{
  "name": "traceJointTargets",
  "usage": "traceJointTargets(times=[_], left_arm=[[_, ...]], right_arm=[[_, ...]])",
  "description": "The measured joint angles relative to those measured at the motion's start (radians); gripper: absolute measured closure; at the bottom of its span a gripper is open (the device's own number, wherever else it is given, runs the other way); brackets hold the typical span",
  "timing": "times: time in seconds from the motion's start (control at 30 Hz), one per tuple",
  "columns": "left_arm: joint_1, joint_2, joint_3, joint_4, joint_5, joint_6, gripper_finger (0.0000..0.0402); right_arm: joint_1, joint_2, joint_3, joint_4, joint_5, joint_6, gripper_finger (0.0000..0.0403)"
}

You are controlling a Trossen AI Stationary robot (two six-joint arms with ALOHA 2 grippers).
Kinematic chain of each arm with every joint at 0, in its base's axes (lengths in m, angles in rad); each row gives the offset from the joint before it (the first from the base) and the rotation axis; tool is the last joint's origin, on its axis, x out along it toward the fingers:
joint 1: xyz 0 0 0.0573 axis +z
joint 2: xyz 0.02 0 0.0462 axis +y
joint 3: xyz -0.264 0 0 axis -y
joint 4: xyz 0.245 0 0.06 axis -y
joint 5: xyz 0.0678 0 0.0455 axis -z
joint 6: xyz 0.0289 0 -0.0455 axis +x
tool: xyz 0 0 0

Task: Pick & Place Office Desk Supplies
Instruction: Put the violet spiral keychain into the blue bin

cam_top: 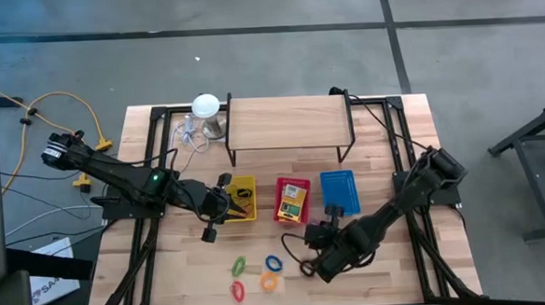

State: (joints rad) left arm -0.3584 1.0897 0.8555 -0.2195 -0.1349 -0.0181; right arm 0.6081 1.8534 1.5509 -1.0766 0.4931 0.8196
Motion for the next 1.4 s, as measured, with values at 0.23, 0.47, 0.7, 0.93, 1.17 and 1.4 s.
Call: traceJointTargets(times=[0.23,0.47,0.7,0.93,1.17,1.4], left_arm=[[0.000,0.000,0.000,0.000,0.000,0.000,0.0347],[0.000,0.000,0.000,0.000,0.000,0.000,0.0347],[0.000,0.000,0.000,0.000,0.000,0.000,0.0347],[0.000,0.000,0.000,0.000,0.000,0.000,0.0347],[0.000,0.000,0.000,0.000,0.000,0.000,0.0347],[0.000,0.000,0.000,0.000,0.000,0.000,0.0347]], right_arm=[[-0.014,-0.052,0.000,-0.047,0.009,-0.001,0.0380],[-0.018,-0.091,0.000,-0.090,0.008,0.022,0.0380],[-0.021,-0.122,0.000,-0.102,0.006,0.023,0.0380],[-0.020,-0.122,0.000,-0.103,0.002,0.022,0.0380],[-0.020,-0.122,0.000,-0.090,0.003,0.016,0.0380],[-0.020,-0.121,0.000,-0.065,-0.004,0.018,0.0379]])
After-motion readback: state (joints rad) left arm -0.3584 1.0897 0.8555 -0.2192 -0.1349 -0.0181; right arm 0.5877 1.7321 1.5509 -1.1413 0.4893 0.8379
